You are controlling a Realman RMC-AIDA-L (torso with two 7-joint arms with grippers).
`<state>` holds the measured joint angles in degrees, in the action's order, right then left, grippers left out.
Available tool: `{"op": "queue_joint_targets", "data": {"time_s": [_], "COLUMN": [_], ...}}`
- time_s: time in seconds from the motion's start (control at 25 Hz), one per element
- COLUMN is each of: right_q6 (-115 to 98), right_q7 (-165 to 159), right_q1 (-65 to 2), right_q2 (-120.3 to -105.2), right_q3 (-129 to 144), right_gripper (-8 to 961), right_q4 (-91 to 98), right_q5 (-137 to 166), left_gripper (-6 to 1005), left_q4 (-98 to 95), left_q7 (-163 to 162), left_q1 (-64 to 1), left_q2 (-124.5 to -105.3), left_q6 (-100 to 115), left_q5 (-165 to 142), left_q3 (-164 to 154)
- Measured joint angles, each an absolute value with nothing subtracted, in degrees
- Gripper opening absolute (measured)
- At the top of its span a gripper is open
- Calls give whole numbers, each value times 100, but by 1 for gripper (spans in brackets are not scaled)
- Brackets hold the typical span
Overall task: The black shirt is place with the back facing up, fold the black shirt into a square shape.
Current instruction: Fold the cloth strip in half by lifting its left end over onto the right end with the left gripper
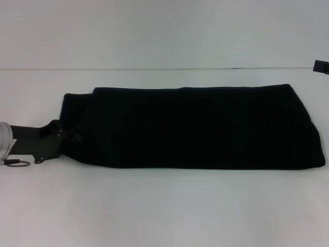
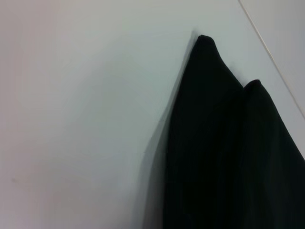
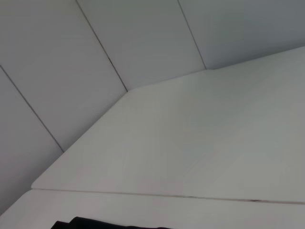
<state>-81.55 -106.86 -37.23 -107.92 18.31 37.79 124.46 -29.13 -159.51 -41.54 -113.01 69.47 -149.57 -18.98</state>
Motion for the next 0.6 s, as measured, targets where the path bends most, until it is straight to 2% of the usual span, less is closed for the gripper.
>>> {"op": "queue_joint_targets", "data": {"time_s": [0.04, 0.48, 0.6], "right_q6": [-8154, -8126, -8094], "right_q7": [-10686, -10679, -10673], "right_q1": [-3724, -3733, -3777], "right_q2": [-10792, -10838, -10897], "right_q3": [1833, 1836, 1815], "right_gripper": [898, 898, 898], "right_q4": [3779, 3746, 3726], "right_q5": [12446, 12446, 12445], "left_gripper": [484, 81, 84], "left_q4": [-2912, -2898, -2942], "left_q7": [-15934, -15600, -15272], "left_q1": [-4154, -4090, -4034], "left_q2": [-11302, -11316, -11321], "left_q6": [6952, 6961, 6977], "left_q5": [-14956, -14939, -14938], "left_q3": [-1899, -1889, -1886]}}
